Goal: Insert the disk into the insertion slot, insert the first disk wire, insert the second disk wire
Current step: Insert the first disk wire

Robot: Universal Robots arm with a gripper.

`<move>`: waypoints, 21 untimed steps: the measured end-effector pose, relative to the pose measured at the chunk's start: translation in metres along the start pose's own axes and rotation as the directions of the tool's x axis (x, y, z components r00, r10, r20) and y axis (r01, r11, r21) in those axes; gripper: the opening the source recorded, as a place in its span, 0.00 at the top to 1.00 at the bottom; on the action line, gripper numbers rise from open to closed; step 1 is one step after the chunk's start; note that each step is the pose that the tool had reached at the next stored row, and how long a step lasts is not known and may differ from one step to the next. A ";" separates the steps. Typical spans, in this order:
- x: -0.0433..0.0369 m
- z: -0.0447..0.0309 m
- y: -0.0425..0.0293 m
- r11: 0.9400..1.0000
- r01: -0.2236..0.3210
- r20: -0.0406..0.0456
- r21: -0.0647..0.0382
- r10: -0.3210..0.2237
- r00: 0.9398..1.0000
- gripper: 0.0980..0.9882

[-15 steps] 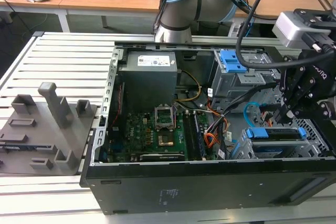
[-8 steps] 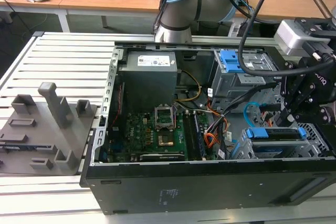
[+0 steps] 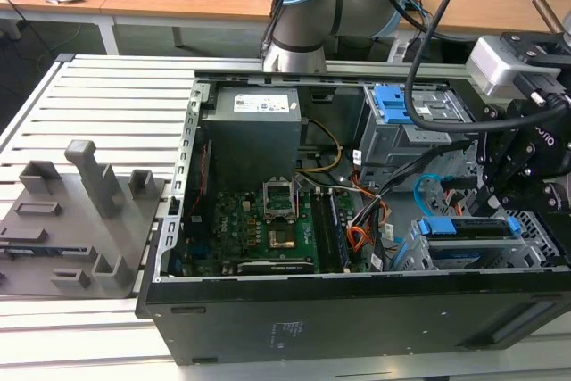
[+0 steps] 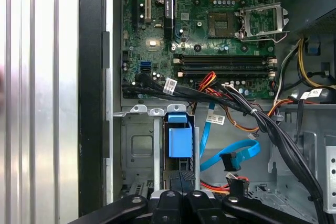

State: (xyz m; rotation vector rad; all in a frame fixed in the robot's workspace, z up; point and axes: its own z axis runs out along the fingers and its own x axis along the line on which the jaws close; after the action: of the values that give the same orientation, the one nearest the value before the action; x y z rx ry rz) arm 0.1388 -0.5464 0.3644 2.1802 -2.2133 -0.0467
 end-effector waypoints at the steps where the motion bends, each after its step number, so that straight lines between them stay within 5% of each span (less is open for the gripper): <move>1: 0.0000 0.0000 0.0000 1.000 0.000 0.000 0.000 0.000 1.000 0.99; 7: 0.0000 0.0001 0.0000 1.000 0.000 0.000 0.000 0.000 1.000 0.98; 10: 0.0000 0.0002 0.0000 1.000 0.000 0.000 0.000 0.000 1.000 0.70; 21: -0.0003 -0.0055 -0.0073 1.000 0.000 0.000 0.000 0.000 1.000 0.70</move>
State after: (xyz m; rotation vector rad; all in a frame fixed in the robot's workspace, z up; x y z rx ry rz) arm 0.1463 -0.5462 0.3695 2.1801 -2.2133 -0.0468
